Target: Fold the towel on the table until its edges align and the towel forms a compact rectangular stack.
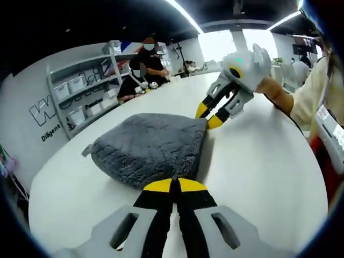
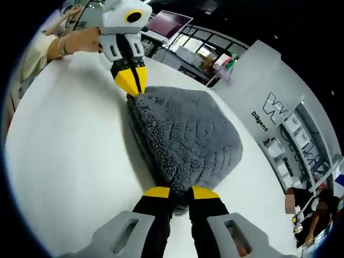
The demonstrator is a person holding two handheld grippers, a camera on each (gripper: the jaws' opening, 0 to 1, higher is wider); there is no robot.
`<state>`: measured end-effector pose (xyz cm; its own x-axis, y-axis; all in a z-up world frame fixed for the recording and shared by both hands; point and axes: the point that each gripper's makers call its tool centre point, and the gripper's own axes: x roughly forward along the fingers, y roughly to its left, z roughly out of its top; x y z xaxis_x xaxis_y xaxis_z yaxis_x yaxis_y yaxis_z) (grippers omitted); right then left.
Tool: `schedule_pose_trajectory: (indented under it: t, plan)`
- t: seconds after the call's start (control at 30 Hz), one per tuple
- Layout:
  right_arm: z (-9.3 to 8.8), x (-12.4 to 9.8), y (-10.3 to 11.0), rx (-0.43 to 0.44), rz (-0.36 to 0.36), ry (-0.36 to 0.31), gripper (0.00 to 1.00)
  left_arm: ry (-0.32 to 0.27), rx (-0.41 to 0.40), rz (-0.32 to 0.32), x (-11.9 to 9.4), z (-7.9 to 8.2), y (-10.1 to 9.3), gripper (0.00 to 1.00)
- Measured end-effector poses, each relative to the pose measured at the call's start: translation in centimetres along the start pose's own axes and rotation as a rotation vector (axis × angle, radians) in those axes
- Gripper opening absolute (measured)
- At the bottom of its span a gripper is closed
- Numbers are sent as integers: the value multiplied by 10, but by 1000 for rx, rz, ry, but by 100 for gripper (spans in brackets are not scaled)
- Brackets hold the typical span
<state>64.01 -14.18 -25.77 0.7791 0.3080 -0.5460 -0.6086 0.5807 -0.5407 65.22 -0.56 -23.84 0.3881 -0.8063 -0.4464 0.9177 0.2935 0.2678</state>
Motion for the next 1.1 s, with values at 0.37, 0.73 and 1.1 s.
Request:
schedule_pose_trajectory:
  t: [0.37,0.73,1.1]
  plan:
    - [14,-16,-4,276,135,-126,35,-139,-65,-9,-23,31,0,30]
    - [4,-27,-31,440,103,-143,73,-310,-381,126,-74,22,58,59]
    - [-13,-31,-41,504,87,-108,99,-133,-490,119,-85,-43,47,99]
